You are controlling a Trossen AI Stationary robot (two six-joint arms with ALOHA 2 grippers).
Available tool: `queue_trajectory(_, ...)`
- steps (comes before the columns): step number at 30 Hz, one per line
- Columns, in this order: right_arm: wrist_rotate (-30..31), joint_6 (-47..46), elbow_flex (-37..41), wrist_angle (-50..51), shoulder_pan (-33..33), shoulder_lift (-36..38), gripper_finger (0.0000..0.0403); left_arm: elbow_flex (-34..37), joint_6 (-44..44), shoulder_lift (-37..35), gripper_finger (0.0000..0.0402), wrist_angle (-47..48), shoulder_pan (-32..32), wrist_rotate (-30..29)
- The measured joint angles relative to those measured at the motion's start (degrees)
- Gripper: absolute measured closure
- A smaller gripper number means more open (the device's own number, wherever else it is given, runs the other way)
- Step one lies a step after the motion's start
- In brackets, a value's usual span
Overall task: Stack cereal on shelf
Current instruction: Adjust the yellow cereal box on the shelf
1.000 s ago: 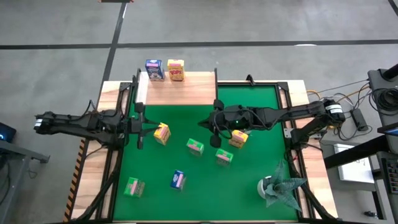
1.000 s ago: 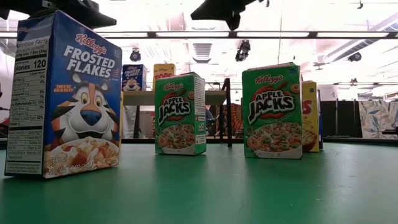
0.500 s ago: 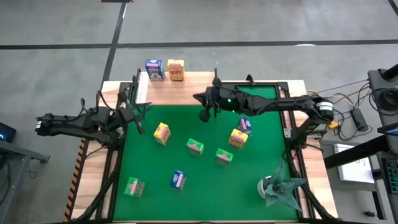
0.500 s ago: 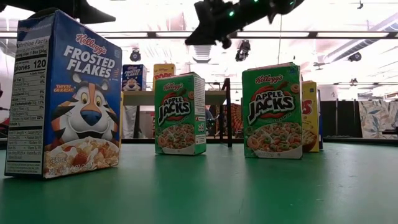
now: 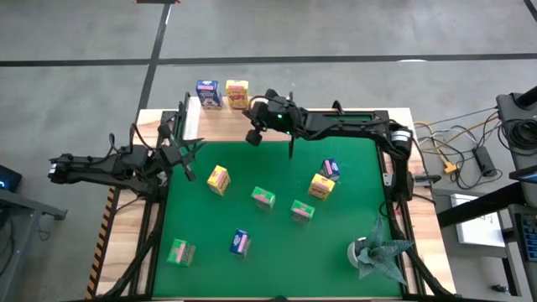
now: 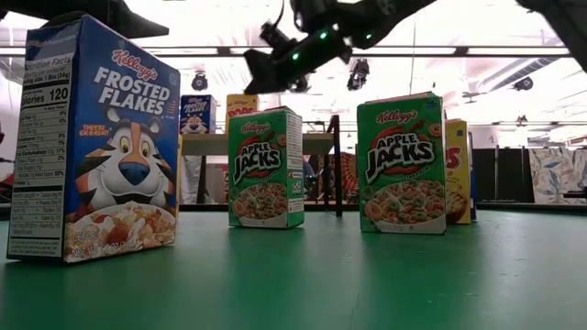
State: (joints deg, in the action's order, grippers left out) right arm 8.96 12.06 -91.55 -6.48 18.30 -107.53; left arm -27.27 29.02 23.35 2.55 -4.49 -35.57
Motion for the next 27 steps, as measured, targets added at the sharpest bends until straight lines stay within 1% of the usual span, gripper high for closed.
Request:
queue_trajectory(6,0.4,0.0,-3.8,0.6,1.6,-5.6,0.0394,0.0,0.0,0.0,0.0365,0.0,0.0,0.0)
queue_trajectory(8,2.3,0.0,-4.9,0.6,1.9,-7.0,0.0394,0.0,0.0,0.0,0.0365,0.0,0.0,0.0)
queue_trajectory(12,8.3,1.5,-6.5,1.8,2.1,-8.9,0.0394,0.0,0.0,0.0,0.0365,0.0,0.0,0.0)
queue_trajectory(15,10.5,2.2,-7.2,2.4,2.3,-9.4,0.0394,0.0,0.0,0.0,0.0365,0.0,0.0,0.0)
queue_trajectory(27,10.6,2.4,-7.4,2.9,3.8,-9.4,0.0394,0.0,0.1,0.2,0.0365,0.0,0.0,0.1)
